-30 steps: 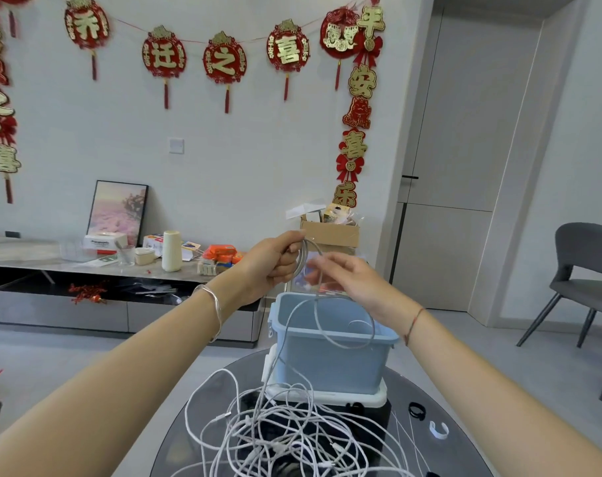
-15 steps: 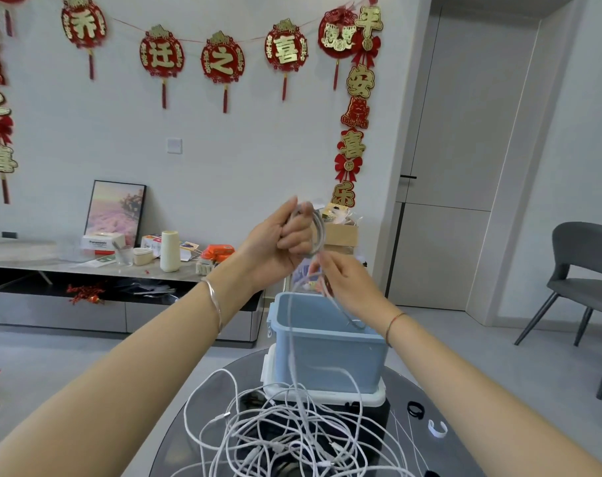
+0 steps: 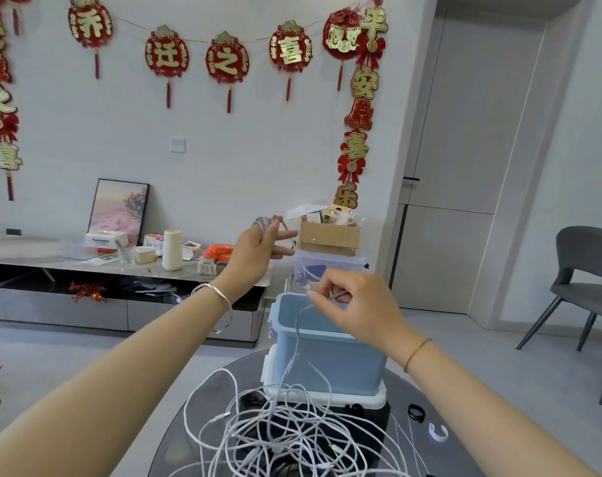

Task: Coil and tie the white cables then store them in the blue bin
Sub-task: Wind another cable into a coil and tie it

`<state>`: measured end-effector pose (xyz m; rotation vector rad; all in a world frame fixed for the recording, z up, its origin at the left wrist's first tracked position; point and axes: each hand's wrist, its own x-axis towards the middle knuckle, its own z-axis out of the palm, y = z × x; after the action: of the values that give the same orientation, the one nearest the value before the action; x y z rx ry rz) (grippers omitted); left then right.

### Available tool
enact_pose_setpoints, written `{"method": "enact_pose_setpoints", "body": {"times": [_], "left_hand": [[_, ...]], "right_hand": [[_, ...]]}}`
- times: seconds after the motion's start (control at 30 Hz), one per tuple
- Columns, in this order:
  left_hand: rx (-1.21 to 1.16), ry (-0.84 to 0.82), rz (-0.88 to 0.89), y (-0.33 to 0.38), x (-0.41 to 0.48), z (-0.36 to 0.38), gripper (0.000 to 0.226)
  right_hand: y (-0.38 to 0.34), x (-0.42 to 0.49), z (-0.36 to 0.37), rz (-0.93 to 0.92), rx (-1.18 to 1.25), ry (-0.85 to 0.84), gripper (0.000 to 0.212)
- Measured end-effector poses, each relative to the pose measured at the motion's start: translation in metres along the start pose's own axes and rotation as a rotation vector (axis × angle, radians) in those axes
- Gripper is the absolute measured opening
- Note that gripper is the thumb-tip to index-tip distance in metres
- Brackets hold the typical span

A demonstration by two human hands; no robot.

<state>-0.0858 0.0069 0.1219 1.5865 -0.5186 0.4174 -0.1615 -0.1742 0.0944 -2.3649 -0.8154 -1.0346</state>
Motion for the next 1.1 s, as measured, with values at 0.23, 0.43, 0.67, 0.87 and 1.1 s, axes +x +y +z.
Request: {"method": "enact_pose_setpoints", "body": {"times": [0.23, 0.43, 0.67, 0.87, 1.1], "left_hand": [[-0.283, -0.111, -0.277, -0.004, -0.008, 0.003, 0.036], [-0.376, -0.447, -0.271, 0.015, -0.021, 0.016, 0.041], [-0.407, -0.566, -0.286, 0.030, -0.029, 0.018, 0.044], [-0.432, -0.769, -0.380, 0.040, -0.038, 0.015, 0.048], [-0.846, -0.360, -0.256, 0.055, -0.028, 0.027, 0.046]], "right_hand": [[0.012, -0.002, -0.003, 0.300, 0.256, -0.215, 0.025], [0.022, -0.001, 0.010, 0.581, 0.326, -0.164, 0.036], [0.016, 0.005, 0.013, 0.632, 0.705, -0.157, 0.026], [0.027, 0.017, 0.013, 0.497, 0.402, 0.083, 0.036], [0.000, 0.018, 0.025, 0.461, 0.422, -0.278, 0.032]]}}
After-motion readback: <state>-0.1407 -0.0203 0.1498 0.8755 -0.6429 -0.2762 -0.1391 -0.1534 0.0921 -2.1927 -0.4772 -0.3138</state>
